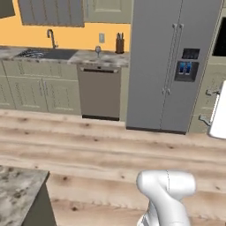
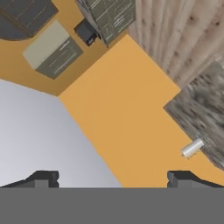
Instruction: Retrieve the wine glasses from the counter and place one next to each plate.
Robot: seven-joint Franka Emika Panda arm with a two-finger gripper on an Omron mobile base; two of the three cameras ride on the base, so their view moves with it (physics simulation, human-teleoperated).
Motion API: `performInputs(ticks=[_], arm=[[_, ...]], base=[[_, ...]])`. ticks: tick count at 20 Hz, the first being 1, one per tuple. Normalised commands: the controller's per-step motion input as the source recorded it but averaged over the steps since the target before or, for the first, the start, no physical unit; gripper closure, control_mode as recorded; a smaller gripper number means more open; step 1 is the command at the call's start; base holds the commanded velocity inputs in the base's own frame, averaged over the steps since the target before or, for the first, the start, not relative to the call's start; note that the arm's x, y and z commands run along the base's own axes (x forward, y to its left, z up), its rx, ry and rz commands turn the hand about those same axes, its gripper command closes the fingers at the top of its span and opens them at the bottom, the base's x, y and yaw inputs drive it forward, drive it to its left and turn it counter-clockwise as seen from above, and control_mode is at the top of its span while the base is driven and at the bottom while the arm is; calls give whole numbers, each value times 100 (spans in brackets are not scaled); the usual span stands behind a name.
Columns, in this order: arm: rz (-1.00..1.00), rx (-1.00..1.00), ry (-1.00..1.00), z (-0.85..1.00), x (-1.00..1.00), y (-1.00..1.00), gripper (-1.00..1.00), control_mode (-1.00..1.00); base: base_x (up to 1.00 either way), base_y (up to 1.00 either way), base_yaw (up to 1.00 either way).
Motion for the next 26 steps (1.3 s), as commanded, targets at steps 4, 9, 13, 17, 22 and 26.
performInputs(ticks=[4,9,13,17,22,26], arm=[[0,0,0,0,0,0,-100,100],[0,0,0,0,0,0,-100,100],[0,0,0,0,0,0,-100,100],[0,0,0,0,0,0,-100,100],[0,0,0,0,0,0,-100,100],[0,0,0,0,0,0,-100,100]], base=[[100,57,-1],[100,92,-1],[100,-55,2],[100,-73,4],[100,-4,0],[100,3,0]])
